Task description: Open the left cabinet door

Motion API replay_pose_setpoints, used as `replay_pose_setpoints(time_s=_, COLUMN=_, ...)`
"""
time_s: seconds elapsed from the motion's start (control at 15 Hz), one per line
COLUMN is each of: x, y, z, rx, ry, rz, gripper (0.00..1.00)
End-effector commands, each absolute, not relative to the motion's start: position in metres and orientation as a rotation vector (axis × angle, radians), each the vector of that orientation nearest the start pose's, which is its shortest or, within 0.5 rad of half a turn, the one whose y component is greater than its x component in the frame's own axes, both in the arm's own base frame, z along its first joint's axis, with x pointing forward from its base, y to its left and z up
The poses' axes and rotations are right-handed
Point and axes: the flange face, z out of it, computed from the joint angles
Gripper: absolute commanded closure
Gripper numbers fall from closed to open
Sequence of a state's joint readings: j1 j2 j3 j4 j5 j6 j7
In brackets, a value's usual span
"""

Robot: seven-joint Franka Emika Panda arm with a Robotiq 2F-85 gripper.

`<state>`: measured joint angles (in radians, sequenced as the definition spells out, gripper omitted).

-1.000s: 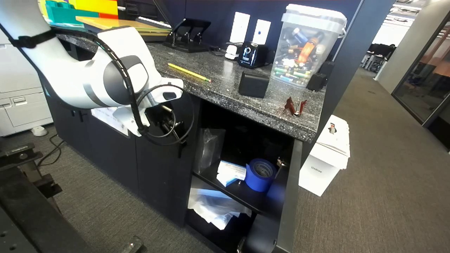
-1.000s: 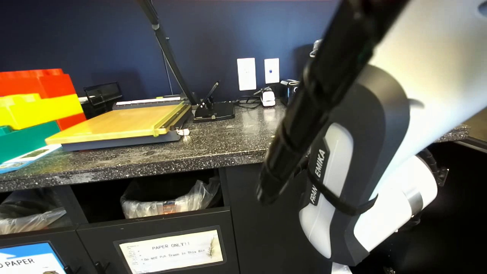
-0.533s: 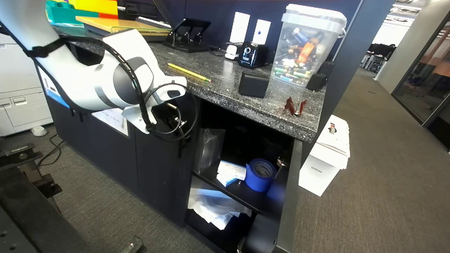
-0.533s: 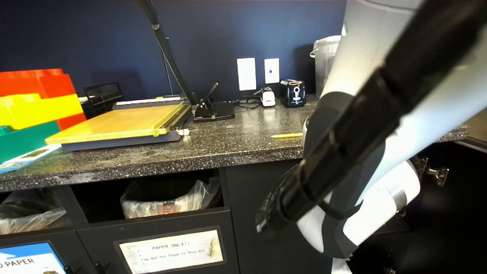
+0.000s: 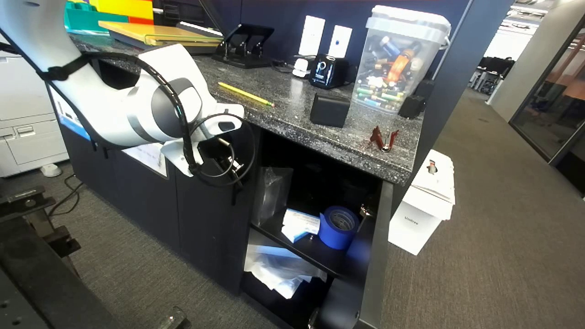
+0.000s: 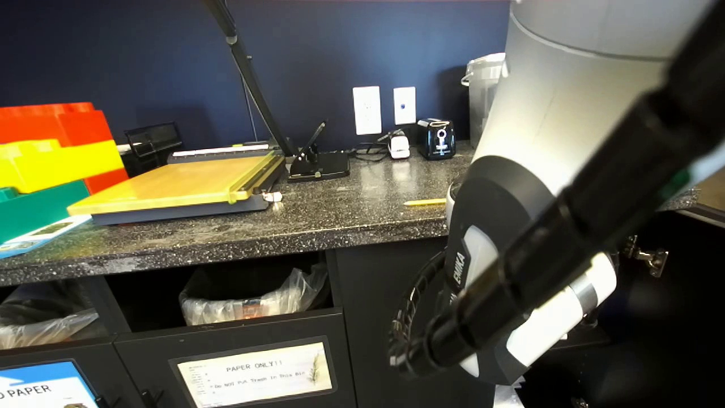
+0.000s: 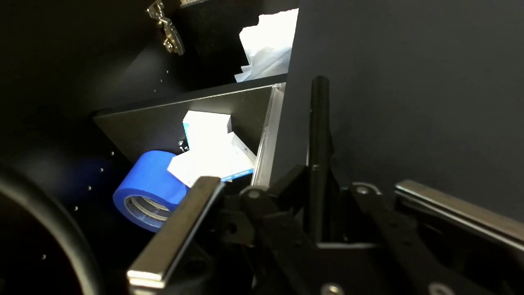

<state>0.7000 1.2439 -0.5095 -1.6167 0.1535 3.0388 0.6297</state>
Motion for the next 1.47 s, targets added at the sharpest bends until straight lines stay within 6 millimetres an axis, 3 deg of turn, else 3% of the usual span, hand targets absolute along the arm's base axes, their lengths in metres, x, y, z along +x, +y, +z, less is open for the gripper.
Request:
replay_pose_setpoints(time_s=0.0, x=0.631, y=0.164, z=0.016, rx=-3.276, ry=0.333, rz=-0.539, gripper=0.96)
replay_pose_setpoints(time_s=0.13, x=0.628, y=0.161, z=0.036, rx=-3.241, ry=0.326, rz=-0.481, gripper=0.96)
replay_pose_setpoints(time_s=0.27, x=0.63, y=0.154, z=0.04, rx=-3.212, ry=0.316, rz=-0.432, gripper=0.96)
replay_pose_setpoints(time_s=0.6, x=0.633, y=0.153, z=0.02, rx=-3.154, ry=0.213, rz=-0.419, gripper=0.96)
replay_pose_setpoints(time_s=0.87, x=0.609, y=0.164, z=0.019, rx=-3.04, ry=0.003, rz=-0.55, gripper=0.96)
replay_pose_setpoints(time_s=0.93, x=0.6, y=0.127, z=0.018, rx=-3.221, ry=0.271, rz=-0.616, gripper=0.96)
replay_pose_setpoints(time_s=1.0, x=0.593, y=0.126, z=0.019, rx=-3.215, ry=0.289, rz=-0.616, gripper=0.96)
replay_pose_setpoints(time_s=1.13, x=0.577, y=0.139, z=0.023, rx=-3.256, ry=0.394, rz=-0.641, gripper=0.96)
replay_pose_setpoints(time_s=1.2, x=0.552, y=0.179, z=0.024, rx=-3.117, ry=0.452, rz=-0.549, gripper=0.96)
replay_pose_setpoints(time_s=1.27, x=0.54, y=0.186, z=0.027, rx=-3.115, ry=0.538, rz=-0.541, gripper=0.96)
replay_pose_setpoints(time_s=1.33, x=0.534, y=0.199, z=0.043, rx=-3.098, ry=0.267, rz=-0.554, gripper=0.96)
replay_pose_setpoints(time_s=1.4, x=0.526, y=0.201, z=0.047, rx=-3.097, ry=0.239, rz=-0.541, gripper=0.96)
